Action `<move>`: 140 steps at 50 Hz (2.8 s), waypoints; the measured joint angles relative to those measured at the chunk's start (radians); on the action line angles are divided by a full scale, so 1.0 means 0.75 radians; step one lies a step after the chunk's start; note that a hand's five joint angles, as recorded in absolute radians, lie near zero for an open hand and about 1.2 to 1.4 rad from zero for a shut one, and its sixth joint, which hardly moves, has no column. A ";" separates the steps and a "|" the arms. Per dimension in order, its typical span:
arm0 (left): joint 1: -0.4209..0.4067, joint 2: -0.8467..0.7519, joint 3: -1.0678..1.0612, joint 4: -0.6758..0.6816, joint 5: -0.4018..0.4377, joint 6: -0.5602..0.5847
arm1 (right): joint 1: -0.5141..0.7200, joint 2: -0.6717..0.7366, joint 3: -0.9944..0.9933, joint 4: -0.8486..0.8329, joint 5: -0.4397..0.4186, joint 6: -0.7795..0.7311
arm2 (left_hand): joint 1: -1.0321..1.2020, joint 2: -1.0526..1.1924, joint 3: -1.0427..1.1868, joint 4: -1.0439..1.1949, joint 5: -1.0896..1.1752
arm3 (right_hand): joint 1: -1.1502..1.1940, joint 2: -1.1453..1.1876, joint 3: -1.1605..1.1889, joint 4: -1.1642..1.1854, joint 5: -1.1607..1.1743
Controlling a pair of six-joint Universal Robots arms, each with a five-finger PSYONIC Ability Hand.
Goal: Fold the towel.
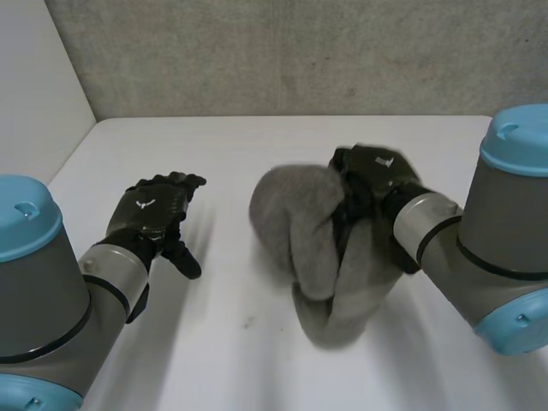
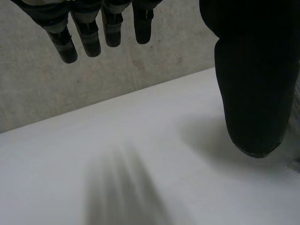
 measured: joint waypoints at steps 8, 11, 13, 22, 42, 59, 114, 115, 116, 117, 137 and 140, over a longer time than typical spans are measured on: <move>-0.001 -0.023 0.001 0.005 0.003 0.001 | -0.036 0.109 -0.040 0.173 -0.377 -0.202 | 0.000 0.000 0.000 0.000 0.000 | -0.067 -0.055 -0.069 -0.097 -0.061; 0.000 -0.024 0.001 0.005 0.003 0.001 | -0.013 0.159 -0.062 0.194 -0.405 -0.356 | 0.000 0.000 0.000 0.000 0.000 | -0.601 -0.573 -0.607 -0.660 -0.574; 0.000 -0.024 0.001 0.005 0.003 0.001 | 0.001 0.181 -0.072 0.201 -0.407 -0.437 | 0.000 0.000 0.000 0.000 0.000 | -0.950 -0.919 -0.943 -1.001 -0.912; 0.001 -0.022 0.007 0.003 0.006 0.004 | 0.000 0.124 -0.063 0.239 -0.382 -0.632 | 0.000 0.000 0.000 0.000 0.000 | -1.384 -1.311 -1.394 -1.438 -1.351; 0.003 -0.406 0.391 -0.029 0.285 0.021 | -0.418 -0.075 0.101 0.292 -0.384 -0.321 | 0.000 0.000 0.008 0.000 0.000 | -1.385 -1.311 -1.394 -1.438 -1.351; -0.019 -0.764 0.688 -0.119 0.403 0.265 | -0.407 0.090 0.252 0.074 -0.383 -0.373 | 0.000 0.000 0.008 0.000 0.000 | -1.385 -1.311 -1.394 -1.438 -1.351; -0.044 -0.628 1.234 0.244 -0.030 0.533 | -0.147 0.067 -0.319 -0.692 -0.053 -0.618 | 1.349 1.392 1.397 1.399 1.306 | 0.056 0.100 0.045 0.010 0.099; -0.042 -0.597 1.216 0.249 -0.036 0.519 | -0.137 0.054 -0.311 -0.719 -0.048 -0.622 | 1.349 1.392 1.397 1.399 1.306 | 0.056 0.100 0.045 0.010 0.099; -0.041 -0.568 1.189 0.254 -0.038 0.506 | -0.126 0.045 -0.303 -0.732 -0.046 -0.629 | 1.349 1.392 1.397 1.399 1.306 | 0.056 0.100 0.045 0.010 0.099; -0.039 -0.539 1.153 0.256 -0.039 0.493 | -0.115 0.041 -0.296 -0.731 -0.045 -0.638 | 1.349 1.392 1.397 1.399 1.306 | 0.056 0.100 0.045 0.010 0.099; 0.053 -0.437 0.178 0.306 -0.022 0.456 | -0.101 0.353 -0.032 -0.134 -0.064 -1.126 | 1.349 1.394 1.399 1.402 1.306 | 0.056 0.100 0.045 0.010 0.099; 0.071 -0.439 0.109 0.318 -0.021 0.458 | -0.120 0.365 0.023 -0.132 -0.065 -1.152 | 1.349 1.394 1.399 1.402 1.306 | 0.056 0.100 0.045 0.010 0.099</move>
